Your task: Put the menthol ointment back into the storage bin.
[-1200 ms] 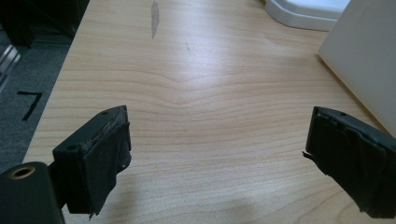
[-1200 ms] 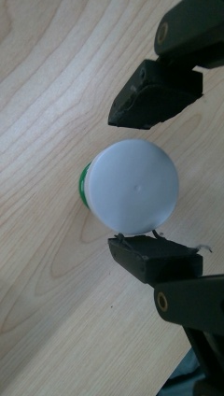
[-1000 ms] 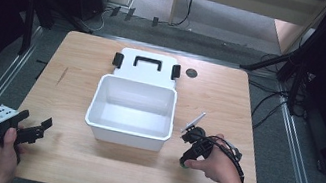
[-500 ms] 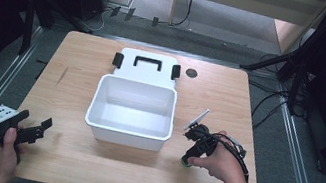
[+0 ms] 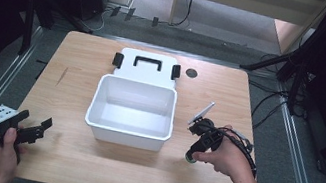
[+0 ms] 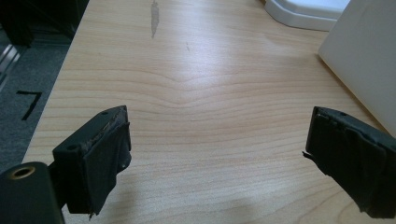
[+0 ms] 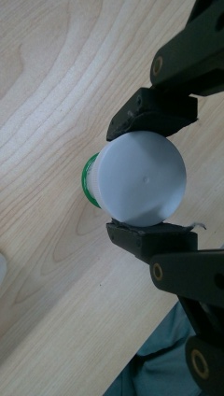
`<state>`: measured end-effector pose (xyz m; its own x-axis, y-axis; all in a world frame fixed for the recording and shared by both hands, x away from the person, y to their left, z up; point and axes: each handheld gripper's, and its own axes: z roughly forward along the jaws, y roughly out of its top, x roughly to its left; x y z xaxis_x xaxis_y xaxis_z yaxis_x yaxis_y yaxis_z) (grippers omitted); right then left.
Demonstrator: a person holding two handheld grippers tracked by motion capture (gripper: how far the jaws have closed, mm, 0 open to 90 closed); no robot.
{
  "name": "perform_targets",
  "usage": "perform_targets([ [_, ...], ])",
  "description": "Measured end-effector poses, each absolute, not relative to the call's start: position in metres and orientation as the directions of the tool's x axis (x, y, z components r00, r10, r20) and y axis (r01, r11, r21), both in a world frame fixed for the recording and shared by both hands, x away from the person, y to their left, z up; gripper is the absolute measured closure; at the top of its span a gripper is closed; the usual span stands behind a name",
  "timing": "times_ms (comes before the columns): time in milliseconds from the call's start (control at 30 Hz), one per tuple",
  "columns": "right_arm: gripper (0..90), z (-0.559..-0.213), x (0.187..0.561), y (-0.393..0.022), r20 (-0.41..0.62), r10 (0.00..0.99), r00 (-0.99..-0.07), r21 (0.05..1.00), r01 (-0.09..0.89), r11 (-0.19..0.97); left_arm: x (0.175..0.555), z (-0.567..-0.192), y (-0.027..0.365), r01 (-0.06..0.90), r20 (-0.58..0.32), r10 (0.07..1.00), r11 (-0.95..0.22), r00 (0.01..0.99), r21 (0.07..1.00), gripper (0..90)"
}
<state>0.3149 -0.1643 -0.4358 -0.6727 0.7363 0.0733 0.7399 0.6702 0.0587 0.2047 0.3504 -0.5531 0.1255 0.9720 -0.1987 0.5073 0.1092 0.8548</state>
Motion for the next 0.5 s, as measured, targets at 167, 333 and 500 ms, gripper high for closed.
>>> perform_targets([
  [167, 51.3, -0.426, 0.318, -0.162, 0.082, 0.747, -0.660, 0.061, 0.751, 0.657, 0.205, -0.553, 0.350, 0.507, -0.201, 0.972, 0.112, 0.125, 0.855, 7.4],
  [333, 51.3, -0.417, 0.320, -0.160, 0.079, 0.744, -0.663, 0.055, 0.748, 0.661, 0.205, -0.553, 0.351, 0.507, -0.202, 0.972, 0.112, 0.124, 0.855, 7.4],
  [500, 51.3, -0.408, 0.324, -0.157, 0.077, 0.744, -0.664, 0.043, 0.748, 0.663, 0.205, -0.553, 0.351, 0.509, -0.202, 0.972, 0.112, 0.124, 0.853, 7.4],
])
